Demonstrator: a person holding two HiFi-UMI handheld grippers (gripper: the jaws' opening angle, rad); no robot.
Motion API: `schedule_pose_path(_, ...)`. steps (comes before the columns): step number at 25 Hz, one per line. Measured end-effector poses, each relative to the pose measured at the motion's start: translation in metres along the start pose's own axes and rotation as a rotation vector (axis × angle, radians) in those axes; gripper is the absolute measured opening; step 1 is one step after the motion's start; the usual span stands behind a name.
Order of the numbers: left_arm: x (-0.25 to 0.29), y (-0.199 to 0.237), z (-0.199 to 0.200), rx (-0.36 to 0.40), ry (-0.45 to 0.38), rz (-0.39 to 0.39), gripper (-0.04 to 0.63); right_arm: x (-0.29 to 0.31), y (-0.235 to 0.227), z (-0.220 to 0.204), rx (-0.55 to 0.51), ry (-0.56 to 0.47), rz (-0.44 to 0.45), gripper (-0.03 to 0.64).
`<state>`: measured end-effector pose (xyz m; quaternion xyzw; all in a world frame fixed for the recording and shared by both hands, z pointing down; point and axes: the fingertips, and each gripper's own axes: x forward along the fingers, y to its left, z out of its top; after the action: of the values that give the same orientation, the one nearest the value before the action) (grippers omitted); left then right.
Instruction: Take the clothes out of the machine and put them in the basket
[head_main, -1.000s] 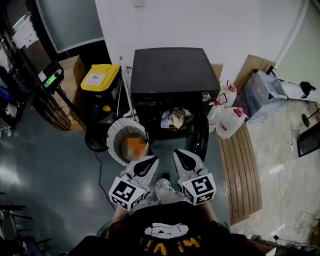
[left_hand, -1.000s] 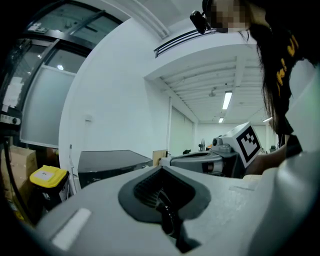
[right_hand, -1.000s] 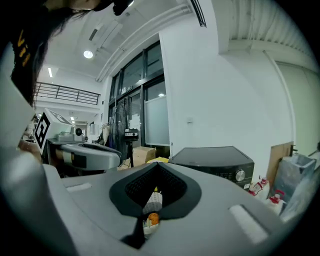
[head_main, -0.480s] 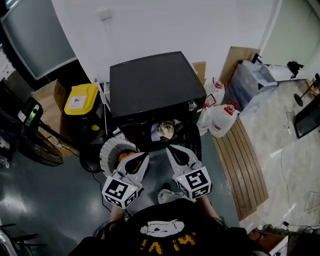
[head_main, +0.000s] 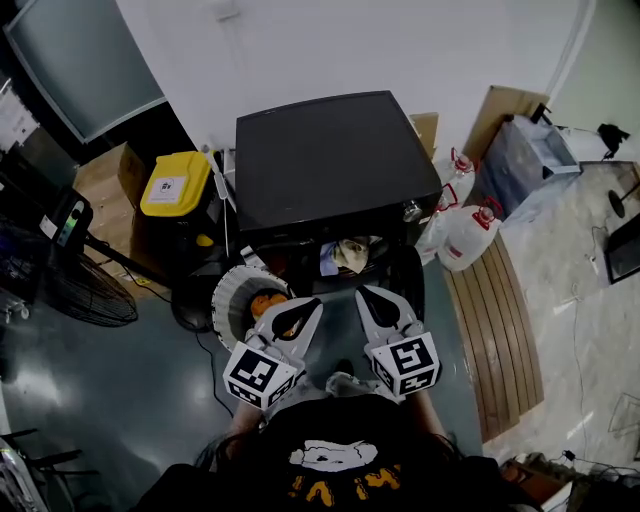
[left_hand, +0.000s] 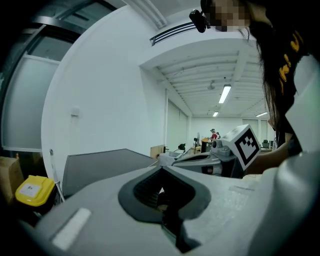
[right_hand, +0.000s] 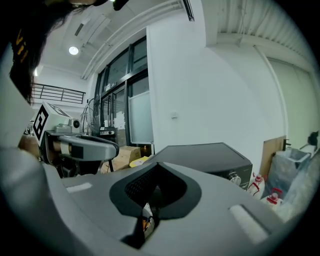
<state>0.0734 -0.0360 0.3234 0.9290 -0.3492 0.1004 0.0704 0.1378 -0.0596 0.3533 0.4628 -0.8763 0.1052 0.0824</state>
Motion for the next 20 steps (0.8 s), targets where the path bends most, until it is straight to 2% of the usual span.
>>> schedule_pose_path(10,0.001,0.009,-0.016,-0.029,0.041,-0.030,0.000,0.008,0.000,-0.021,0.031,0.062,-0.034,0.018)
schedule_pose_path(20,0.000,0.029,-0.016,0.004,0.062,-0.168,0.000,0.022,0.010,-0.023,0.075,0.062,-0.160,0.018)
